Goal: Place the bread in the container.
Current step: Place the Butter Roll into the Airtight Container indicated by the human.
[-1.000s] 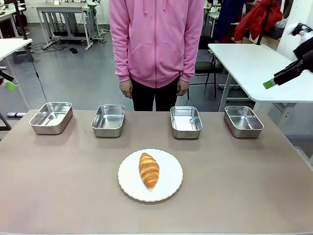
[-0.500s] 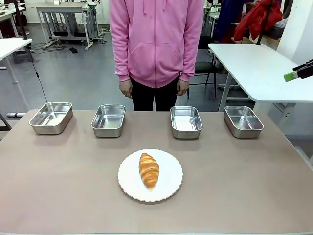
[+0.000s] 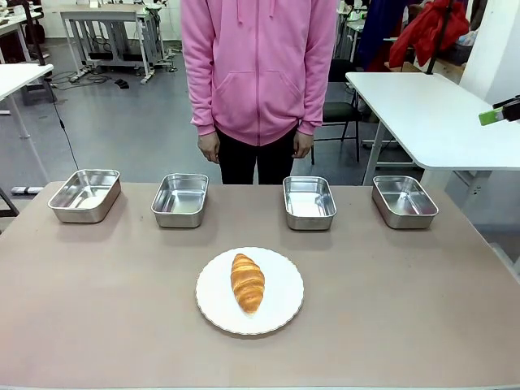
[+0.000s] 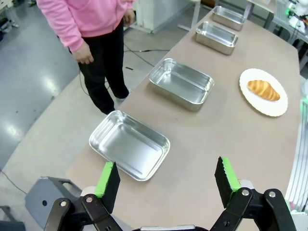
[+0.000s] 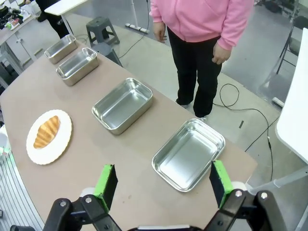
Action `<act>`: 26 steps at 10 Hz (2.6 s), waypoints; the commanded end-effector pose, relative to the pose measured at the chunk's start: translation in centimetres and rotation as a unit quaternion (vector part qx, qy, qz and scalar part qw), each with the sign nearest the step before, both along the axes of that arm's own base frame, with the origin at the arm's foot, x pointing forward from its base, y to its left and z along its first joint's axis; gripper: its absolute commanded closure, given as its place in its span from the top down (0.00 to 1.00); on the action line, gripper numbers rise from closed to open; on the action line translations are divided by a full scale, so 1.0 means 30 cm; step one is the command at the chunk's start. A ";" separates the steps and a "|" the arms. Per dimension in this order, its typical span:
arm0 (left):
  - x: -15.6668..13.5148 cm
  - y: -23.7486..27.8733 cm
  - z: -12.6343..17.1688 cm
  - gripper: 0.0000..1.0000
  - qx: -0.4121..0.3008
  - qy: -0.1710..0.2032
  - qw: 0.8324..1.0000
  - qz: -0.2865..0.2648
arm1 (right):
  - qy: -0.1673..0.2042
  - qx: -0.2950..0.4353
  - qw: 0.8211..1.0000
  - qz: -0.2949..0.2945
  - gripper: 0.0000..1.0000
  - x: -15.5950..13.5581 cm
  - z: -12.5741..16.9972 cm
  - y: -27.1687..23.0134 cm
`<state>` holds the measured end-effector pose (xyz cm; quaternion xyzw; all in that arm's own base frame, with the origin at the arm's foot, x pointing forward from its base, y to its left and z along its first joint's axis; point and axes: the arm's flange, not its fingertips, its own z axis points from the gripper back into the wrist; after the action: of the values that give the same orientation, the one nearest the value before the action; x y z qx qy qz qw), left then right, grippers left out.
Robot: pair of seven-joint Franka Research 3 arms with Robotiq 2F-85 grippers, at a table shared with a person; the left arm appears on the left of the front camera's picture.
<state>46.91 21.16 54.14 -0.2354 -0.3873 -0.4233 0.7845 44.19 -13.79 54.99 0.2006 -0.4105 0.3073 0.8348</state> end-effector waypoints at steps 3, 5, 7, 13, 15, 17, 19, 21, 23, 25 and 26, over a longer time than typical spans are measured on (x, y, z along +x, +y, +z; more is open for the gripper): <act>-0.005 -0.022 0.045 1.00 -0.030 0.007 0.999 0.028 | -0.023 0.011 1.000 0.012 1.00 0.027 0.012 0.017; -0.009 -0.025 0.051 1.00 -0.032 0.013 0.999 0.040 | -0.022 0.015 1.000 0.012 1.00 0.037 0.013 0.026; -0.013 -0.025 0.052 1.00 -0.032 0.020 0.998 0.044 | -0.019 0.018 1.000 0.010 1.00 0.046 0.008 0.033; -0.016 -0.040 0.061 1.00 -0.029 0.034 0.997 0.067 | -0.016 0.032 0.999 -0.007 1.00 0.057 0.016 0.024; -0.003 -0.016 0.049 1.00 -0.029 0.029 0.998 0.049 | -0.004 0.024 1.000 -0.009 1.00 0.037 0.005 0.032; -0.003 -0.016 0.049 1.00 -0.029 0.029 0.998 0.049 | -0.004 0.024 1.000 -0.009 1.00 0.037 0.005 0.032; -0.003 -0.016 0.049 1.00 -0.029 0.029 0.998 0.049 | -0.004 0.024 1.000 -0.009 1.00 0.037 0.005 0.032; -0.003 -0.016 0.049 1.00 -0.029 0.029 0.998 0.049 | -0.004 0.024 1.000 -0.009 1.00 0.037 0.005 0.032; -0.003 -0.016 0.049 1.00 -0.029 0.029 0.998 0.049 | -0.004 0.024 1.000 -0.009 1.00 0.037 0.005 0.032; -0.003 -0.016 0.049 1.00 -0.029 0.029 0.998 0.049 | -0.004 0.024 1.000 -0.009 1.00 0.037 0.005 0.032; -0.003 -0.016 0.049 1.00 -0.029 0.029 0.998 0.049 | -0.004 0.024 1.000 -0.009 1.00 0.037 0.005 0.032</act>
<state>46.98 20.63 55.42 -0.2515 -0.3854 -0.3623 0.8105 45.43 -12.90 55.16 0.2140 -0.4209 0.2892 0.8327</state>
